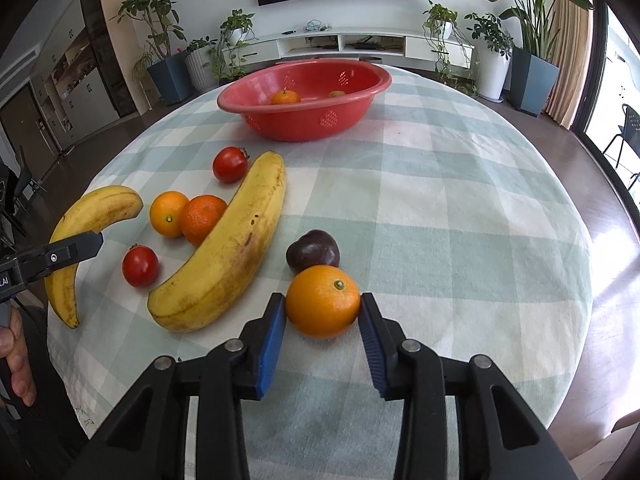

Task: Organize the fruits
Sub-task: 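Grasp the large orange with the right tool while the left tool holds the banana, then carry banana and orange over the red bowl and open both tools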

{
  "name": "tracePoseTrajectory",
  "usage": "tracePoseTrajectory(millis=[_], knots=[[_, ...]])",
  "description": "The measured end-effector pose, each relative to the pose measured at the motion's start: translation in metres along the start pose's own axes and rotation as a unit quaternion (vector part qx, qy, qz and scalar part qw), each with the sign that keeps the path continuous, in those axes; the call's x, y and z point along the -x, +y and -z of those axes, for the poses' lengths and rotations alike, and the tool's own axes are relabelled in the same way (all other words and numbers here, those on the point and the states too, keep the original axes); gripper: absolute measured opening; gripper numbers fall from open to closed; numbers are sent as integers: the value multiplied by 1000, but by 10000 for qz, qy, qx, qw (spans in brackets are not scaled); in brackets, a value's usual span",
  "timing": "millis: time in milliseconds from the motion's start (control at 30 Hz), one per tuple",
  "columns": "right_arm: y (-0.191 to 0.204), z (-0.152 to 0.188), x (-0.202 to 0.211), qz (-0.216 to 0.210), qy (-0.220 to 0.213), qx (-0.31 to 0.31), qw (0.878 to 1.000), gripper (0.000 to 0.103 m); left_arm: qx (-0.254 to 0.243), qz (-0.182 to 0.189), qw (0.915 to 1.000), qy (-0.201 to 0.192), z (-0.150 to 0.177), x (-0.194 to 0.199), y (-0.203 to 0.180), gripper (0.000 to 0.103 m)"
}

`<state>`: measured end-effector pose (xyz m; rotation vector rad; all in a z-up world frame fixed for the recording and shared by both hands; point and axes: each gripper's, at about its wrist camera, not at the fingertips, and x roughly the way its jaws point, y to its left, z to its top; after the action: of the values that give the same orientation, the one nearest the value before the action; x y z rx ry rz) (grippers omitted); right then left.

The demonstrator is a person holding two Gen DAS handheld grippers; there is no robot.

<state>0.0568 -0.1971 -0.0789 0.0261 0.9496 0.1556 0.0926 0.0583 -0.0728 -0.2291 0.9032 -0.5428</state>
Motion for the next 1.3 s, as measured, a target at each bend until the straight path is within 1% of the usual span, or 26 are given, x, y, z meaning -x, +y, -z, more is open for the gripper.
tracePoseTrajectory(millis=[167,400,500,667,833,967,1067,1167,1300], knots=[[-4,2,13,-137,-122,-188,9997,40,-7,18,10000,-58,-1,6,-1,30],[-24,-2,42,-370,-410,-603,9967,40,-68,48,9998,-161,-4,15,-6,30],[-39,-7,54,-377,-559,-764,9948,40,-115,44,9996,-241,-11,22,-8,30],[-74,-18,70,-193,-780,-1048,9912,40,-183,23,9991,-374,-29,33,-9,30],[-106,-43,89,18,-1093,-1197,9868,40,-374,-36,9980,-503,-62,37,-13,30],[-111,-75,102,53,-1389,-1033,9849,40,-605,-111,9965,-569,-99,31,-22,30],[-100,-104,103,-50,-1562,-803,9844,40,-831,-150,9948,-573,-131,19,-34,30],[-80,-135,95,-212,-1690,-464,9843,40,-1021,-185,9933,-513,-161,-2,-45,30],[-53,-171,62,-420,-1484,-133,9880,40,-1164,-197,9925,-327,-195,-40,-53,30]])
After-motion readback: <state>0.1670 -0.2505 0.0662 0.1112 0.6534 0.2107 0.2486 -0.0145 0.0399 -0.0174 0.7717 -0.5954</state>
